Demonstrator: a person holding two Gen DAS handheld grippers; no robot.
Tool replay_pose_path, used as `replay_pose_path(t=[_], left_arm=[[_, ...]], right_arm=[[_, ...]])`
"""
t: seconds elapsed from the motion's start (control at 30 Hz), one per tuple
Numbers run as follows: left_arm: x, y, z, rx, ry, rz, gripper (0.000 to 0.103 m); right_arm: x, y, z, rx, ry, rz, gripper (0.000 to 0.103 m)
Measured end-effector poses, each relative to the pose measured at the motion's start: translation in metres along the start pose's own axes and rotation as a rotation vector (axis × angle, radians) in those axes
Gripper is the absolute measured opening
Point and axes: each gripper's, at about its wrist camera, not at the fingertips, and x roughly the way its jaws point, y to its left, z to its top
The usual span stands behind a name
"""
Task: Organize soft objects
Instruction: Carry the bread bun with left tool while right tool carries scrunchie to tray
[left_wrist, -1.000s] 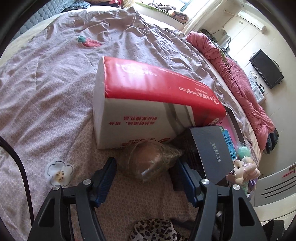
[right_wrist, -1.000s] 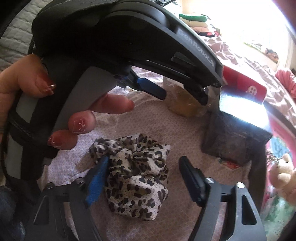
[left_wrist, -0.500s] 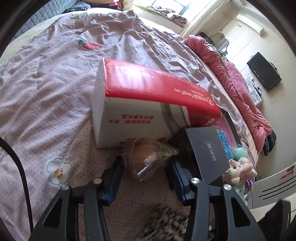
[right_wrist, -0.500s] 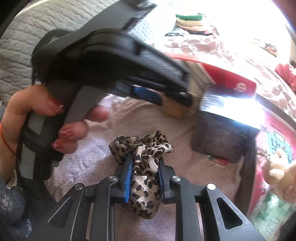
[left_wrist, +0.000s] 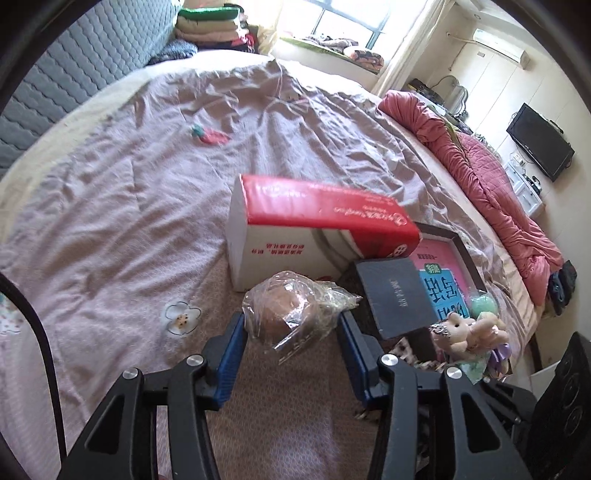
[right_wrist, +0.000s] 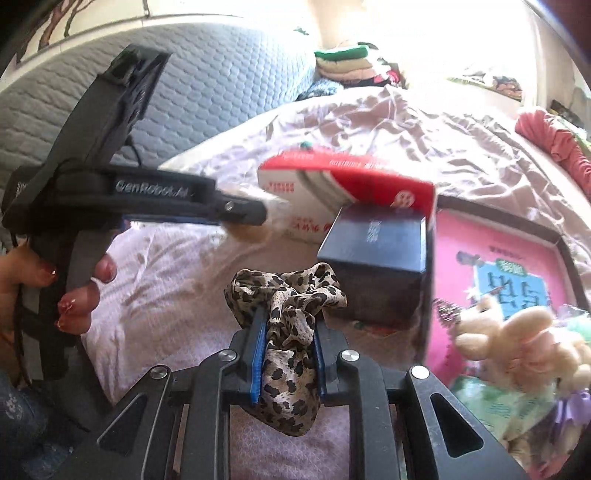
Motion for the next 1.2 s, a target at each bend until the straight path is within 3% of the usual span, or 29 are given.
replay_pose_path(t=[0.27, 0.67, 0.93, 1.2], left_arm=[[-0.032, -0.031, 0.003, 0.042, -0.055, 0.017, 0.05], [-0.05, -0.107, -0.007, 0.147, -0.068, -0.035, 0.05], [-0.029, -0.164, -0.019, 0.198, -0.016, -0.099, 0.05], [0.012, -0.203, -0.045, 0.233, 0.053, -0.098, 0.05]], right_arm=[[-0.049, -0.018, 0.015, 0.055, -0.111, -0.032, 0.021], [-0.119, -0.063, 0.019, 0.159, -0.253, -0.113, 0.021], [-0.171, -0.13, 0.004, 0.308, -0.339, -0.219, 0.021], [-0.184, -0.174, -0.019, 0.41, -0.338, -0.271, 0.021]])
